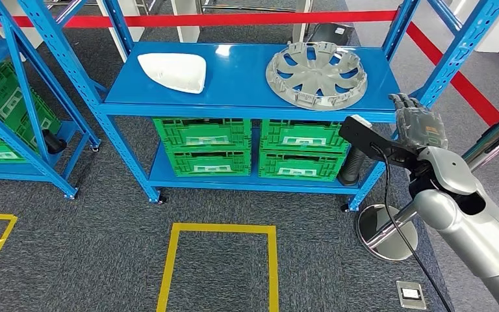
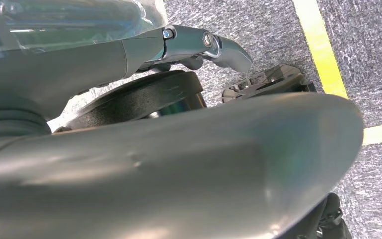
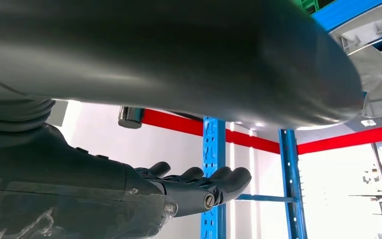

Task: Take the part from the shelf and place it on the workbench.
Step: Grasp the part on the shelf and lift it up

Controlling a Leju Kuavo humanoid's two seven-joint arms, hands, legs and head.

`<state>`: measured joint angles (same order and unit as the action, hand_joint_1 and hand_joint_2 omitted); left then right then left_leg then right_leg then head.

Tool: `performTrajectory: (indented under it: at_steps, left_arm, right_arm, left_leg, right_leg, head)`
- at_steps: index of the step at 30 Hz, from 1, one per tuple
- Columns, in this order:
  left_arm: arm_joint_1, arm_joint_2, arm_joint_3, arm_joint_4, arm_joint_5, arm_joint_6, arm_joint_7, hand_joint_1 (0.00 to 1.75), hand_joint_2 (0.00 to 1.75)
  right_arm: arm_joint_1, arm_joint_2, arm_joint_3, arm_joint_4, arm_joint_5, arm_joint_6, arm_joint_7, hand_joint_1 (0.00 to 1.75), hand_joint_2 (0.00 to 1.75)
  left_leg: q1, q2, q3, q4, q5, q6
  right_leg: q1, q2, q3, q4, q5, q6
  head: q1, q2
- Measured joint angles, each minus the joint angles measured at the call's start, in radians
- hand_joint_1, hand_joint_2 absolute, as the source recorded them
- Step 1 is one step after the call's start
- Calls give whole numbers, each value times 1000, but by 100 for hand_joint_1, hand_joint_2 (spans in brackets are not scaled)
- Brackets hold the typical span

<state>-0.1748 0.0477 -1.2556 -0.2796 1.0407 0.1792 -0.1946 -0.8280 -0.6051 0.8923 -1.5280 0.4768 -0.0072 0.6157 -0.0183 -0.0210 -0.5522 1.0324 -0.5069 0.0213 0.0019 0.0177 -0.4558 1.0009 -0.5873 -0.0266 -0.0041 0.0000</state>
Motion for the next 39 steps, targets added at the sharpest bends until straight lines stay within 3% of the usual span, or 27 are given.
performTrajectory:
  at_steps: [12,16,18,21,22,23,25,26,28,30,31,33,34,36,37,38,39]
  left_arm:
    - [-2,0,-1,1,-1,-5,7,0,0]
    - [-4,2,-1,1,-1,-13,8,0,0]
    - [-4,2,-2,2,-1,-16,9,0,0]
    - [-3,2,-2,2,-2,-16,9,0,0]
    - [-2,2,-2,3,-2,-16,9,0,0]
    - [-2,2,-2,3,-2,-16,10,0,0]
    - [-2,4,-2,4,-2,-16,11,0,0]
    - [-3,5,-2,5,-2,-17,12,0,0]
    - [-4,9,-2,7,-3,-18,11,0,0]
    - [-5,9,-2,8,-3,-20,11,0,0]
    - [-6,9,-2,8,-3,-20,11,0,0]
    - [-7,10,-2,8,-6,-21,12,0,0]
    - [-9,10,-2,8,-8,-21,12,0,0]
    - [-14,9,-2,8,-12,-21,11,0,0]
    - [-16,8,-2,8,-13,-21,11,0,0]
    - [-17,8,-2,8,-14,-22,11,0,0]
    - [-17,7,-2,7,-15,-22,11,0,0]
  right_arm:
    - [17,-1,-2,0,0,2,0,0,0]
    - [20,-2,-6,-4,0,0,0,0,0]
    - [19,-5,-10,-8,0,-1,0,0,0]
    - [27,-10,-10,-9,-3,-2,0,0,0]
    - [31,-10,-9,-9,-5,-2,0,0,0]
    - [34,-10,-9,-9,-7,-2,0,0,0]
    - [36,-10,-9,-8,-10,-2,0,0,0]
    - [37,-12,-8,-9,-10,-2,0,0,0]
    - [43,-15,-7,-9,-11,-2,0,0,0]
    - [48,-15,-6,-10,-12,-3,0,0,0]
    - [48,-15,-7,-10,-12,-4,0,0,0]
    - [45,-14,-7,-11,-12,-7,0,0,0]
    - [45,-14,-8,-11,-12,-9,0,0,0]
    - [47,-14,-7,-11,-12,-11,0,0,0]
    - [48,-14,-6,-11,-13,-11,0,0,0]
    - [49,-14,-5,-11,-13,-12,0,0,0]
    - [49,-14,-5,-11,-13,-12,0,0,0]
  left_leg:
    - [-1,0,0,1,-1,1]
    - [2,1,10,-31,14,15]
    - [10,3,21,-61,27,19]
    - [18,3,25,-68,27,16]
    - [22,3,27,-66,24,11]
    - [27,2,29,-62,18,4]
    - [37,0,34,-47,1,-16]
    - [39,-2,33,-35,-8,-26]
    - [36,-5,23,-20,-16,-43]
    - [33,-7,17,-18,-15,-52]
    - [34,-6,15,-14,-20,-55]
    - [33,-1,-11,44,-51,-60]
    - [31,1,-40,106,-76,-60]
    - [24,2,-109,238,-113,-55]
    - [20,2,-132,273,-109,-48]
    - [15,3,-140,271,-85,-38]
    - [9,3,-133,233,-44,-24]
  right_leg:
    - [-1,0,0,-2,1,1]
    - [-4,-1,0,-12,4,13]
    - [-5,-5,-33,40,-22,19]
    - [-19,-9,-154,226,-73,36]
    - [-25,-10,-183,254,-62,43]
    - [-32,-11,-193,242,-28,51]
    - [-45,-14,-171,137,62,72]
    - [-49,-13,-157,87,88,78]
    - [-49,-10,-150,53,89,67]
    - [-50,-9,-156,57,83,41]
    - [-51,-9,-157,58,81,33]
    - [-51,-9,-150,56,78,21]
    - [-48,-10,-146,55,76,17]
    - [-38,-11,-138,54,71,9]
    - [-33,-11,-134,54,68,5]
    - [-26,-10,-128,54,64,0]
    - [-19,-9,-121,54,60,-3]
  head:
    - [0,0]
    - [-1,0]
    - [2,0]
    - [7,0]
    - [7,0]
    - [8,0]
    - [9,0]
    - [15,0]
    - [20,0]
    - [13,0]
    - [7,0]
    - [-3,0]
    - [-9,0]
    - [-17,0]
    - [-19,0]
    - [-21,0]
    - [-22,0]
